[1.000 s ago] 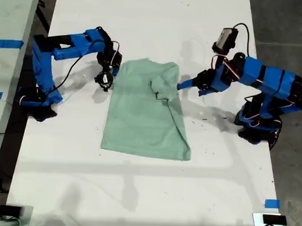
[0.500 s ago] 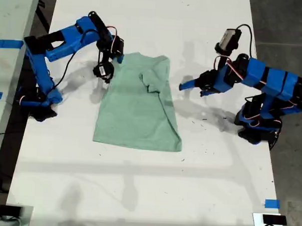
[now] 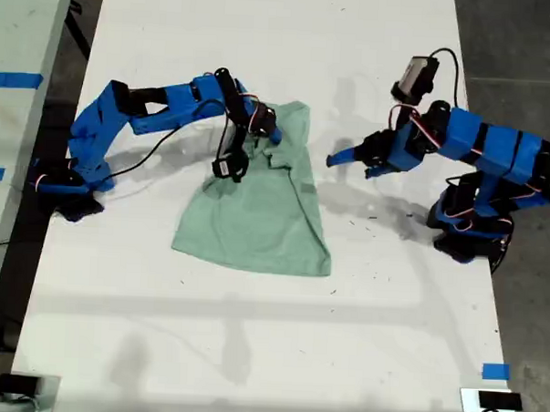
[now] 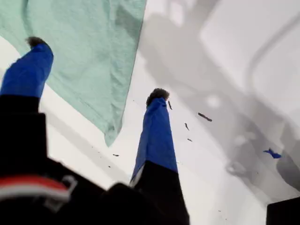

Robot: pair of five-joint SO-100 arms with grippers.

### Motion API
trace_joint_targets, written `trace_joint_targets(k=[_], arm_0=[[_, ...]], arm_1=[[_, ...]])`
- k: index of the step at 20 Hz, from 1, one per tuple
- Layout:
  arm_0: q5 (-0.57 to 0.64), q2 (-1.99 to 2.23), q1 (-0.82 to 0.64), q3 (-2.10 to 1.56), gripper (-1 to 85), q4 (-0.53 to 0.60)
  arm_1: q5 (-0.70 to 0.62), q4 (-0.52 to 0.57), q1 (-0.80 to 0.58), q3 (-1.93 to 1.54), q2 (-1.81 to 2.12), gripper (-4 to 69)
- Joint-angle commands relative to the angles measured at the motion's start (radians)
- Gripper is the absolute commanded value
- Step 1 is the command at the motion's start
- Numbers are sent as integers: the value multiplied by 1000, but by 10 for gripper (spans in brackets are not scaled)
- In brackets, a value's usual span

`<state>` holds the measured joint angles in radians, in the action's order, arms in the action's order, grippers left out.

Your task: Fold tshirt

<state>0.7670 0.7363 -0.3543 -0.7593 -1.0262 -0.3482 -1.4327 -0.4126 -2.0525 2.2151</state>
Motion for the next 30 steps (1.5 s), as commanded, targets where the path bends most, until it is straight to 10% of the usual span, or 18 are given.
trace_joint_targets(k=[1, 8, 12, 25, 30], arm_0=[[18, 115, 9, 61, 257, -104], [-178, 634, 57, -307, 2, -627], [-342, 1114, 193, -876, 1, -485], [-667, 1560, 476, -1384, 1, -413], [-660, 1486, 494, -1362, 1, -353]], arm_1=[[15, 28, 18, -6, 43, 364], [66, -20, 98, -46, 101, 257], [129, -32, 187, -84, 133, 42], [324, -44, 472, -179, 267, 14], [311, 38, 541, 49, -141, 269]])
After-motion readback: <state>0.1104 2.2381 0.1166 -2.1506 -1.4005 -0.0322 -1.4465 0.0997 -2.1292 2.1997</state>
